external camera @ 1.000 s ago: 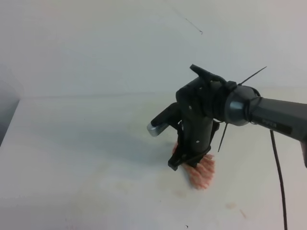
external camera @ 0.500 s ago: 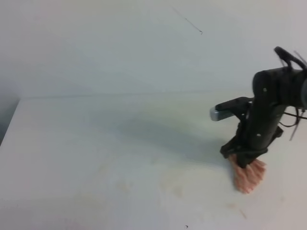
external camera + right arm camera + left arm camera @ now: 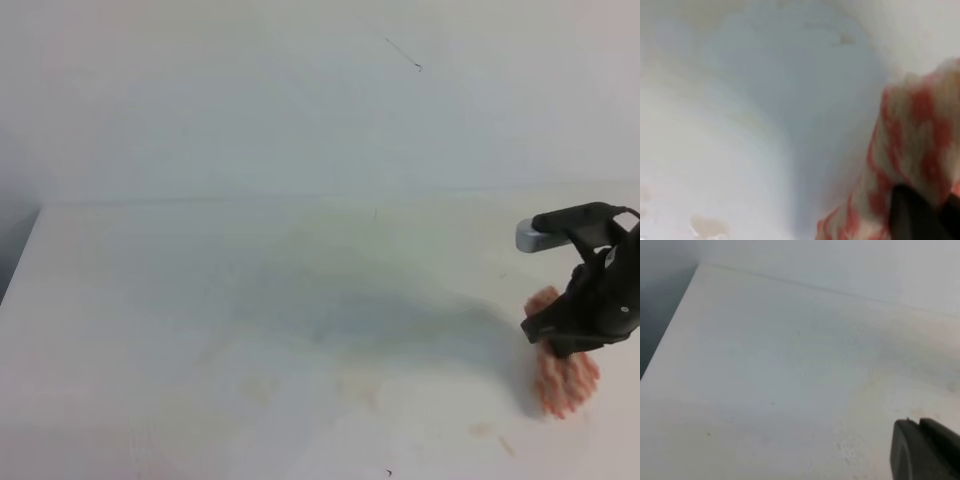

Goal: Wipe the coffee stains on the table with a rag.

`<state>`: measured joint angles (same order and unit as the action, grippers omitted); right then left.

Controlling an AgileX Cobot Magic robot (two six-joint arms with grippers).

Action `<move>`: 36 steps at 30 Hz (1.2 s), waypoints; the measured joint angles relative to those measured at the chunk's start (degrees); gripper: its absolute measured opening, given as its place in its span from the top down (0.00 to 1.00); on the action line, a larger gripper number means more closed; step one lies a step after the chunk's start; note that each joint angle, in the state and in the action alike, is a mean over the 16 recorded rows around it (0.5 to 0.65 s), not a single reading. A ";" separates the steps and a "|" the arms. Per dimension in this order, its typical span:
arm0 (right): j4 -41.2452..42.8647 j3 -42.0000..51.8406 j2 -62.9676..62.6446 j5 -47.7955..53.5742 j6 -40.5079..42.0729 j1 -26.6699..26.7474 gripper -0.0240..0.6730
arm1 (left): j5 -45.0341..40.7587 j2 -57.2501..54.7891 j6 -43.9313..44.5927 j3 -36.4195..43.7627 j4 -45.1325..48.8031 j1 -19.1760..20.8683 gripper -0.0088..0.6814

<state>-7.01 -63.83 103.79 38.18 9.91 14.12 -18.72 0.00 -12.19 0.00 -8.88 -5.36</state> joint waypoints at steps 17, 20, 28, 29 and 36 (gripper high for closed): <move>-5.29 2.52 -5.16 -2.20 0.21 -0.03 0.61 | 0.00 0.00 0.00 0.00 0.00 -0.05 0.99; -5.41 2.52 -7.91 -1.53 0.31 -0.03 0.63 | 0.00 0.00 0.00 0.00 0.00 -0.05 0.99; -6.03 3.13 -21.06 0.52 0.42 -0.03 0.81 | 0.00 0.00 0.00 0.00 0.00 -0.05 0.99; -6.13 3.37 -23.28 0.64 0.32 -0.03 0.83 | 0.00 0.00 0.00 0.00 0.00 -0.05 0.99; -5.63 7.26 -41.62 -1.06 -2.86 -0.03 0.96 | 0.00 0.00 0.00 0.00 0.00 -0.05 0.99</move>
<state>-12.63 -56.57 62.17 37.12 7.05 14.09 -18.72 0.00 -12.19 0.00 -8.88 -5.41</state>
